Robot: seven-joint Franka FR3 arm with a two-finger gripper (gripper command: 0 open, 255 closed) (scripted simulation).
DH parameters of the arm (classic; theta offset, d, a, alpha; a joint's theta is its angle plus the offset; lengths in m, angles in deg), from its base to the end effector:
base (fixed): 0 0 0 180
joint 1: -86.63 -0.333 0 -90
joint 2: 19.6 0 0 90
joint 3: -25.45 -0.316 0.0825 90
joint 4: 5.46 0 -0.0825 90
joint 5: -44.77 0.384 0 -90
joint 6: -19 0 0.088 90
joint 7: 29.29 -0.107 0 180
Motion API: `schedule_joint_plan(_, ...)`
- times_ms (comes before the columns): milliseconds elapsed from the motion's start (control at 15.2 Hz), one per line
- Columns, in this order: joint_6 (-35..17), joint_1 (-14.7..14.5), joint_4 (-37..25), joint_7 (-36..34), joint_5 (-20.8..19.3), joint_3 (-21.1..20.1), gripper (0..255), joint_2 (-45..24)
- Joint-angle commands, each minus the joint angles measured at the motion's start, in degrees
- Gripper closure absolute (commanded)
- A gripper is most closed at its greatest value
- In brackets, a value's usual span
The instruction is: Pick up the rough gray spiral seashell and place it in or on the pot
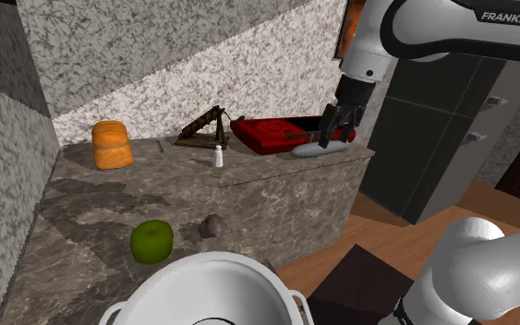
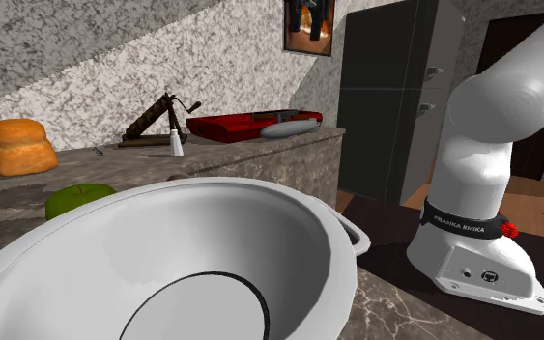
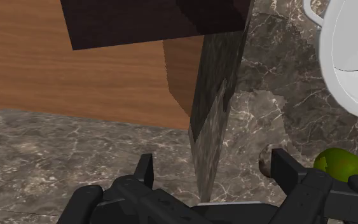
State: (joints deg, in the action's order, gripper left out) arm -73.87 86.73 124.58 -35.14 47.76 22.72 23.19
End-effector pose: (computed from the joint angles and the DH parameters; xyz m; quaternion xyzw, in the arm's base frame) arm 0.3230 0.0255 0.6235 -0.9982 0.0336 -0.0479 0.0132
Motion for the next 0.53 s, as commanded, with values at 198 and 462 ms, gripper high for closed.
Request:
schedule_joint_plan(198,-6.24,-0.79,3.81,-0.09,1.50,-0.64,0,-1.80)
schedule_joint_plan(462,-14.72,-1.95,7.81,0.01,3.58,-1.62,0,-5.41)
